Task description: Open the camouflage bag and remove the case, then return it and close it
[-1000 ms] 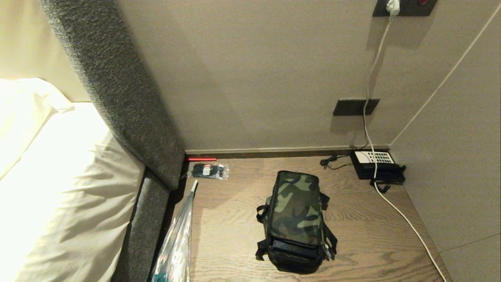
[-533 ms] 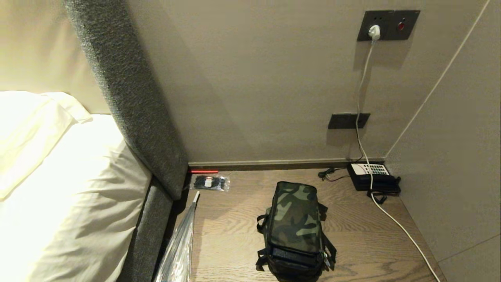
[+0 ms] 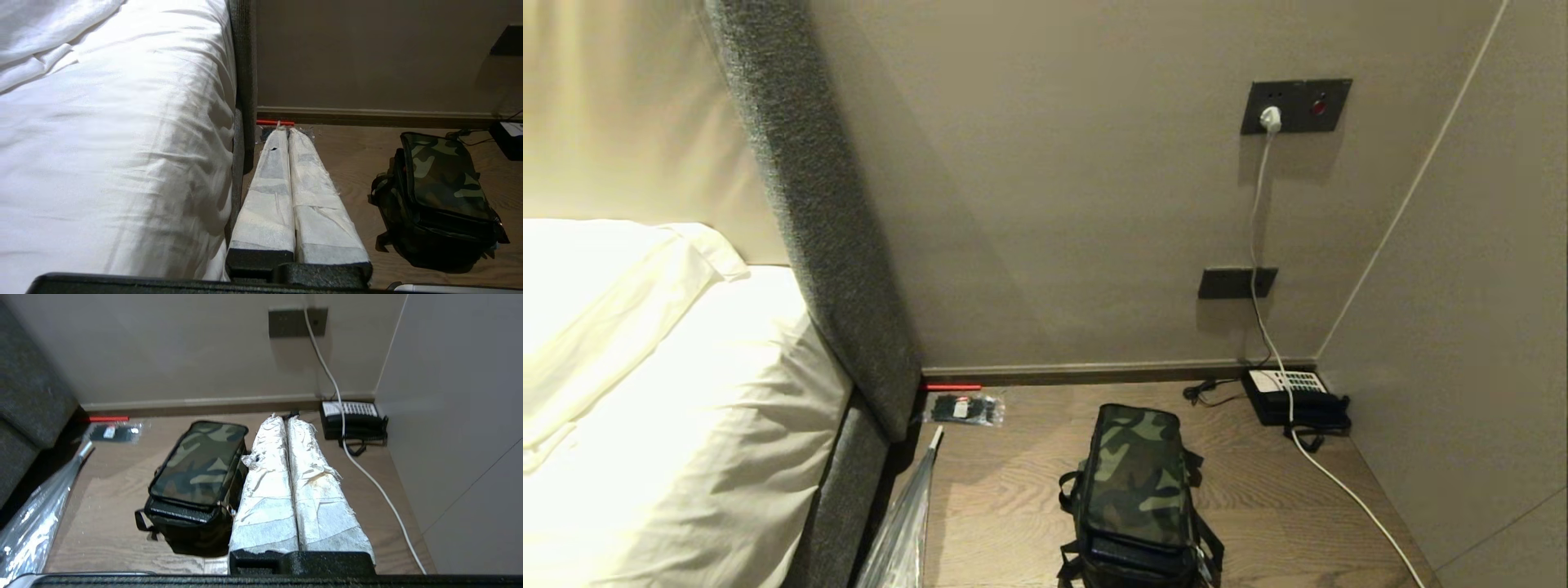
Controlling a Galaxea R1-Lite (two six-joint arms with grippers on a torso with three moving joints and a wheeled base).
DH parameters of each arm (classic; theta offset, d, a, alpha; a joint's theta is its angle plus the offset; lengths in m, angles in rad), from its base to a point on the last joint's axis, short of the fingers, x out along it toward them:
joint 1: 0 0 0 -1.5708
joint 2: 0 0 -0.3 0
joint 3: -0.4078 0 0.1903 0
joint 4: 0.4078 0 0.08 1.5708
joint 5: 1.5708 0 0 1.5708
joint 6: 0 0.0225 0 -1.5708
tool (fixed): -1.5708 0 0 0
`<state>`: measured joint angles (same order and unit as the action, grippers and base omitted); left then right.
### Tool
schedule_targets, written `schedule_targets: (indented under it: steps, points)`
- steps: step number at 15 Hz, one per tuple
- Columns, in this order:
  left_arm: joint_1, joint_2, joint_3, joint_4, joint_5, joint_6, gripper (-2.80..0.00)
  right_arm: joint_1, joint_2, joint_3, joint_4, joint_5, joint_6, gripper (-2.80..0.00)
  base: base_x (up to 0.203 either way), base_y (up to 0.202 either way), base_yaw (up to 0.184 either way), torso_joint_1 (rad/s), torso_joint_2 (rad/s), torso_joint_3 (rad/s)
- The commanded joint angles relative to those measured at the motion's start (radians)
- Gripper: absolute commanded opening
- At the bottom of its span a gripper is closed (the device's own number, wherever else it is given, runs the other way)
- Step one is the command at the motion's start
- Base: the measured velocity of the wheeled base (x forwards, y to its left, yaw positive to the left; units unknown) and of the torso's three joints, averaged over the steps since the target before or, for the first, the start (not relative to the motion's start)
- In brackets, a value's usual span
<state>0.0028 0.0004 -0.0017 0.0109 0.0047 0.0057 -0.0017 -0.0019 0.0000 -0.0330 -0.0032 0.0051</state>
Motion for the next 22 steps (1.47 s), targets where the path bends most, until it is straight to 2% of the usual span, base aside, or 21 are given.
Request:
schedule_targets:
  steps: [1,8,22]
  points:
    - [0.0,-0.002,0.0,0.0,0.0,0.001,-2.8,0.0,-0.012,0.014,-0.001,0.0,0.003,-2.8,0.0,0.0,0.0,0.002,0.01,0.2]
    - [0.0,-0.002,0.0,0.0,0.0,0.008,-2.8,0.0,-0.012,0.014,-0.001,0.0,0.003,-2.8,0.0,0.0,0.0,0.0,0.0,0.178]
    - [0.0,-0.002,0.0,0.0,0.0,0.01,-2.8,0.0,-0.012,0.014,-0.001,-0.001,0.012,-2.8,0.0,0.0,0.0,0.001,0.0,0.007]
